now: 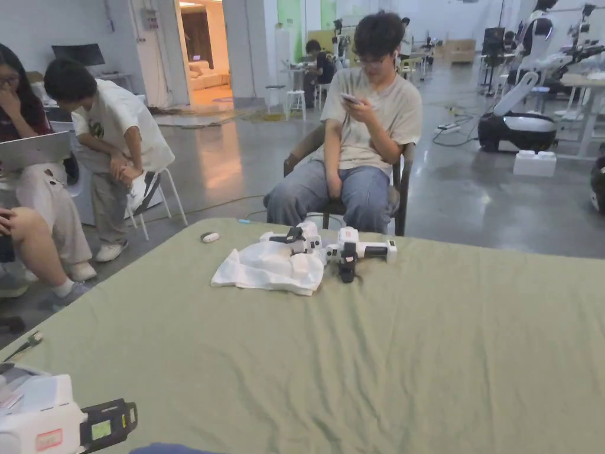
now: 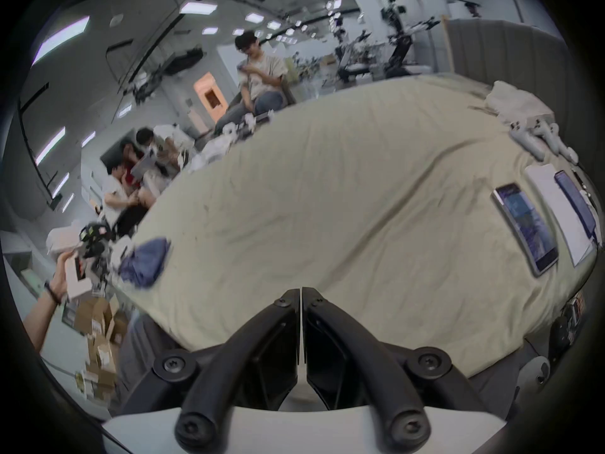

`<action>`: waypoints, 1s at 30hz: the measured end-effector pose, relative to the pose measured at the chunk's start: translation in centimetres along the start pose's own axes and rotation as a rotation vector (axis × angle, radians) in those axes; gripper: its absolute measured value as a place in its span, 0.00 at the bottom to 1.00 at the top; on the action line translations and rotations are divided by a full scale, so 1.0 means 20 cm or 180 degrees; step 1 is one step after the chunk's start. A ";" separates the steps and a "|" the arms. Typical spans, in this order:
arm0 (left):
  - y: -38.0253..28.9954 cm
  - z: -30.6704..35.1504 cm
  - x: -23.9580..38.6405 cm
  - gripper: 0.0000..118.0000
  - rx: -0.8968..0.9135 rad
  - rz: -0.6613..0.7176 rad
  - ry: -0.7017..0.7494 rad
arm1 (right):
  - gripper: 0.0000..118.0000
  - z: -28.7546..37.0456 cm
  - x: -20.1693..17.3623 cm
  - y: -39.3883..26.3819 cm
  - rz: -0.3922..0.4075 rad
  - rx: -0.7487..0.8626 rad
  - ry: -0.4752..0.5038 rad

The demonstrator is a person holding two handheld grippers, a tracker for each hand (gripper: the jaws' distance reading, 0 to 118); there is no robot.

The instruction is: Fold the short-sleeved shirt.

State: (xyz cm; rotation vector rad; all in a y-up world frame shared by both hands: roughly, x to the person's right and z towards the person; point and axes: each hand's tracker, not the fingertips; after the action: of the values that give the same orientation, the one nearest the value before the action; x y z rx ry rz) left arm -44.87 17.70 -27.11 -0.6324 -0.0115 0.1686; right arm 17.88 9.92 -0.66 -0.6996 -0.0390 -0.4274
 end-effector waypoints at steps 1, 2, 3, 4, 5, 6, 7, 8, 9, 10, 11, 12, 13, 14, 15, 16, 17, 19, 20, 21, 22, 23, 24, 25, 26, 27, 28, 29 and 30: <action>0.01 0.14 0.11 0.79 0.0203 -0.0165 -0.0051 | 0.00 0.03 -0.01 0.03 -0.0072 0.0140 0.0005; 0.02 0.25 0.21 0.79 0.0408 -0.0350 -0.0068 | 0.00 0.07 -0.02 0.07 -0.0088 0.0280 -0.0010; 0.01 0.34 0.29 0.79 0.0549 -0.0514 -0.0115 | 0.00 0.10 -0.04 0.10 -0.0064 0.0406 -0.0029; 0.00 0.44 0.39 0.79 0.0738 -0.0662 -0.0163 | 0.00 0.14 -0.06 0.13 -0.0004 0.0524 -0.0046; -0.03 0.52 0.48 0.79 0.0954 -0.0770 -0.0221 | 0.00 0.19 -0.08 0.16 0.0112 0.0639 -0.0076; -0.04 0.60 0.56 0.79 0.1038 -0.0884 -0.0296 | 0.00 0.23 -0.11 0.19 0.0205 0.0748 -0.0109; -0.06 0.68 0.67 0.78 0.1036 -0.0986 -0.0367 | 0.00 0.29 -0.13 0.22 0.0314 0.0902 -0.0161; -0.10 0.76 0.77 0.76 0.1149 -0.1029 -0.0427 | 0.00 0.34 -0.15 0.24 0.0399 0.1060 -0.0198; -0.13 0.81 0.85 0.74 0.1290 -0.1125 -0.0468 | 0.00 0.39 -0.17 0.26 0.0446 0.1180 -0.0205; -0.17 0.87 0.93 0.72 0.1460 -0.1264 -0.0524 | 0.00 0.44 -0.19 0.28 0.0502 0.1325 -0.0216; -0.21 0.92 1.01 0.68 0.1578 -0.1391 -0.0567 | 0.00 0.49 -0.21 0.31 0.0548 0.1456 -0.0233; -0.23 0.96 1.06 0.63 0.1683 -0.1454 -0.0592 | 0.00 0.53 -0.23 0.32 0.0583 0.1570 -0.0249; -0.26 0.97 1.07 0.57 0.1767 -0.1406 -0.0599 | 0.00 0.58 -0.25 0.33 0.0629 0.1697 -0.0274; -0.27 1.00 1.10 0.51 0.1847 -0.1335 -0.0632 | 0.00 0.62 -0.27 0.34 0.0652 0.1807 -0.0308; -0.28 1.02 1.12 0.45 0.1869 -0.1232 -0.0670 | 0.00 0.65 -0.28 0.35 0.0671 0.1883 -0.0329; -0.28 1.05 1.15 0.38 0.1889 -0.1095 -0.0749 | 0.00 0.68 -0.29 0.35 0.0688 0.1950 -0.0338; -0.27 1.07 1.17 0.30 0.1846 -0.0956 -0.0829 | 0.00 0.70 -0.30 0.35 0.0693 0.1948 -0.0336; -0.30 1.09 1.20 0.16 0.1866 -0.0915 -0.0832 | 0.00 0.72 -0.31 0.35 0.0711 0.1963 -0.0323; -0.33 1.10 1.21 0.06 0.1954 -0.0950 -0.0772 | 0.00 0.72 -0.32 0.35 0.0745 0.1978 -0.0318; -0.33 1.11 1.24 0.02 0.1990 -0.1031 -0.0762 | 0.00 0.72 -0.32 0.34 0.0768 0.1993 -0.0330; -0.34 1.12 1.25 0.01 0.1982 -0.1183 -0.0774 | 0.00 0.72 -0.33 0.34 0.0800 0.2004 -0.0357; -0.35 1.13 1.26 0.01 0.1982 -0.1305 -0.0777 | 0.00 0.72 -0.33 0.34 0.0820 0.2003 -0.0380; -0.36 1.14 1.26 0.00 0.2007 -0.1339 -0.0734 | 0.00 0.71 -0.33 0.34 0.0832 0.2008 -0.0395; -0.37 1.15 1.28 0.00 0.2034 -0.1339 -0.0673 | 0.00 0.71 -0.33 0.34 0.0835 0.2023 -0.0416; -0.37 1.16 1.27 0.00 0.2046 -0.1333 -0.0691 | 0.00 0.71 -0.33 0.34 0.0819 0.2034 -0.0428; -0.38 1.17 1.27 0.00 0.2084 -0.1307 -0.0715 | 0.00 0.70 -0.33 0.34 0.0808 0.2040 -0.0426; -0.36 1.17 1.26 0.00 0.2080 -0.1263 -0.0761 | 0.00 0.70 -0.33 0.34 0.0793 0.2049 -0.0410; -0.36 1.19 1.27 0.00 0.2062 -0.1203 -0.0794 | 0.00 0.70 -0.33 0.34 0.0781 0.2058 -0.0398; -0.35 1.18 1.27 0.00 0.2052 -0.1175 -0.0804 | 0.00 0.69 -0.34 0.34 0.0783 0.2057 -0.0388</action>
State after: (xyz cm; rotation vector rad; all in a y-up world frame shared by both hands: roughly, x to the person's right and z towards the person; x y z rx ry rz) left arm -20.24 30.14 -4.93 0.0434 -0.3045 -0.1080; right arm 15.94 25.87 4.58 -0.0879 -0.1949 -0.1168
